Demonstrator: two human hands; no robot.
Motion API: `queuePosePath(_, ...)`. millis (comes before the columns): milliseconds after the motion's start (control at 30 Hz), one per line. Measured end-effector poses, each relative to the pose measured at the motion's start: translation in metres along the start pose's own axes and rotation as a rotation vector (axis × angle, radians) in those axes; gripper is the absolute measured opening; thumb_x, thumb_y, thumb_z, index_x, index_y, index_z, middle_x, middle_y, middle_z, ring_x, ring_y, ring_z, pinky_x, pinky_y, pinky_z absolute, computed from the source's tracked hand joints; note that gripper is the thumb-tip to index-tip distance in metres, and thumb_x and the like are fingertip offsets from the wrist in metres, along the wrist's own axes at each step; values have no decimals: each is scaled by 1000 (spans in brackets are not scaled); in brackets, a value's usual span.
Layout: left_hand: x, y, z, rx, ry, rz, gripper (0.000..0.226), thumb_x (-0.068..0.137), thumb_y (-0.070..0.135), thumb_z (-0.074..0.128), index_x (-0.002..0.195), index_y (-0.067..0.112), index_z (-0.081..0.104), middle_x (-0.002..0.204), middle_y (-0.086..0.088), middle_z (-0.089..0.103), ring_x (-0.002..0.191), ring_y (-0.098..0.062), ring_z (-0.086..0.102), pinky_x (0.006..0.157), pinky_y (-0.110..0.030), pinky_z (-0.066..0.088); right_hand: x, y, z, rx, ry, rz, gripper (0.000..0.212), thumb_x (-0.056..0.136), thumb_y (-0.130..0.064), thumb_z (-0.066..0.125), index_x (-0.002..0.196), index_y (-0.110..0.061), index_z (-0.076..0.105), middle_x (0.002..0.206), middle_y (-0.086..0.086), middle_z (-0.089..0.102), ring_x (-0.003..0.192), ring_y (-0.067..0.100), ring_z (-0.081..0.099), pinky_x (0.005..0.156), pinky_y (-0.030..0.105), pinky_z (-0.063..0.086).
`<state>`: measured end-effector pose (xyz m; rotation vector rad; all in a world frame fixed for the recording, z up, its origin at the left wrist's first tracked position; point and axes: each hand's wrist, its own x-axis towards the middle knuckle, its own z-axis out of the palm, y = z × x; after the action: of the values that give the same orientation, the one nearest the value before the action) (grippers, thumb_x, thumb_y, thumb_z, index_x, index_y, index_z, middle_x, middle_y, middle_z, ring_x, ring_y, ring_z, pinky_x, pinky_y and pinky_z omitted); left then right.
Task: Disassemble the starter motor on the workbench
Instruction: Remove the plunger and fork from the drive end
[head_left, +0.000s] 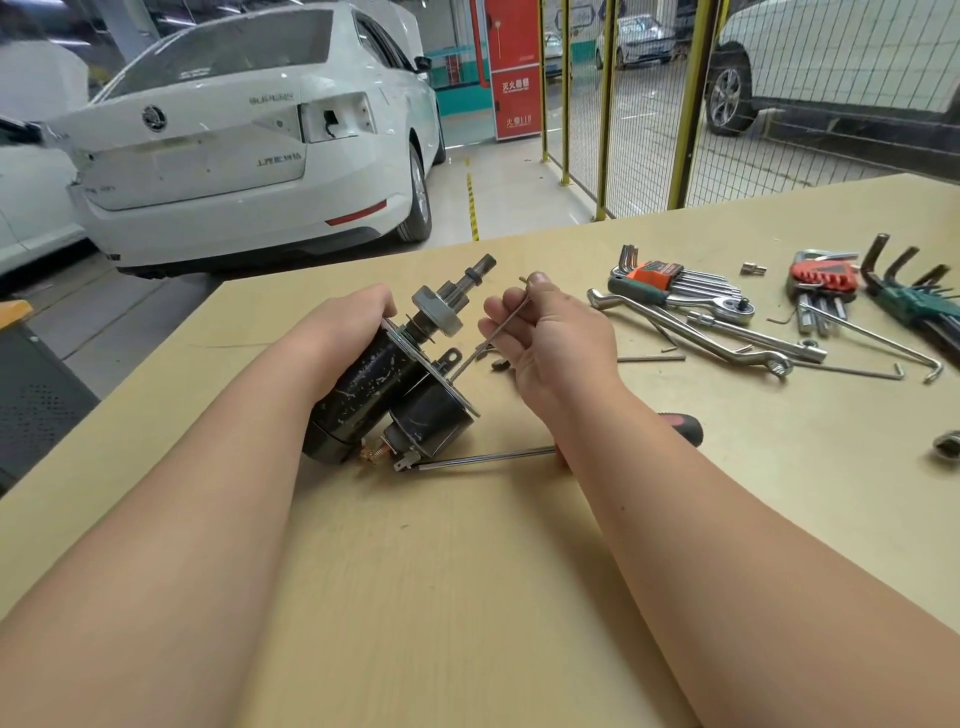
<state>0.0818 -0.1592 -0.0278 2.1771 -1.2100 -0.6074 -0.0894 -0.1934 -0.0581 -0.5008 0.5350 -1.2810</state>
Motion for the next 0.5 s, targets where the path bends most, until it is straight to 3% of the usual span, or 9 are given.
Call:
queuePosePath(267, 2, 0, 2, -7, 40, -11, 28, 89, 44, 38, 88, 21, 54, 89, -9, 58, 80, -24, 52, 58, -31, 32, 5, -3, 6, -103, 5, 78, 21, 99, -17, 39, 82, -15, 52, 55, -3, 42, 44, 14, 42, 58, 31, 51)
queuePosePath(400, 2, 0, 2, -18, 42, -20, 30, 88, 45, 38, 88, 20, 55, 88, -10, 59, 80, -24, 53, 59, -32, 33, 4, 6, 12, -326, -34, -81, 23, 95, -41, 47, 84, -22, 52, 63, -4, 40, 47, 9, 43, 56, 32, 54)
queuePosePath(500, 3, 0, 2, -20, 50, -21, 30, 87, 45, 38, 89, 21, 56, 89, -10, 60, 81, -24, 53, 59, -32, 33, 5, 7, 10, -390, 3, -156, 27, 98, -39, 42, 81, -20, 54, 56, -5, 44, 43, 9, 47, 62, 38, 56)
